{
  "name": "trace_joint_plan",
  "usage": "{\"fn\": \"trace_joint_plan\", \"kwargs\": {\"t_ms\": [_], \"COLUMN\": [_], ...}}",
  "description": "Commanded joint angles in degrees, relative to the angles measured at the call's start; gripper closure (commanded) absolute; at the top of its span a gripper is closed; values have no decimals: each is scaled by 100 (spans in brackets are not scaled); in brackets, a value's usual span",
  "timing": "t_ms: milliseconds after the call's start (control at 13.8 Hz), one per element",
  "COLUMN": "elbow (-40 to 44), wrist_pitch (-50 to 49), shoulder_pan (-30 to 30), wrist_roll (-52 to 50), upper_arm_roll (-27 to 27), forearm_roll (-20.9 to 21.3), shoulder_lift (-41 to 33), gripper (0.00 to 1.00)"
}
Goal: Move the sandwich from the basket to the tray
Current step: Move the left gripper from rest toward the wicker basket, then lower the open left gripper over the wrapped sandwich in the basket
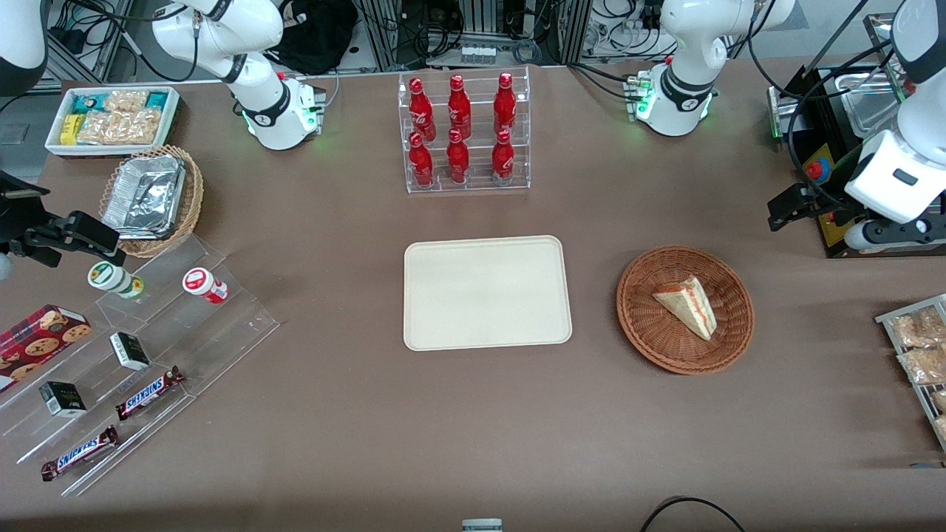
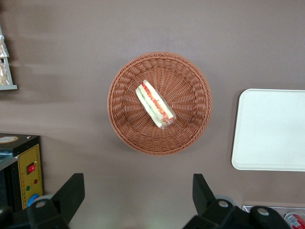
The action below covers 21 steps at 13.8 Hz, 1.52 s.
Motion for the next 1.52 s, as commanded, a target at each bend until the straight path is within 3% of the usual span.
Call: {"fn": "trace_joint_plan", "kwargs": {"t_ms": [0,145,434,724,1086,1447], "elbow": [45,-165,-1254,-1677,-2696,-2987], "wrist_pitch": [-56,224,1612,2010,3211,3827], "shoulder_pan": [41,41,41,76,50,33], "wrist_roll": [-246,-387,-2414,-3926,-4210,-4448], "upper_arm_roll": [-51,-51,-51,-43,-78,-227], "forearm_roll": [44,166,203,1,1,1], "shoulder_lift": [243,366,297,349,446,797], "gripper": [0,0,0,0,0,0]}}
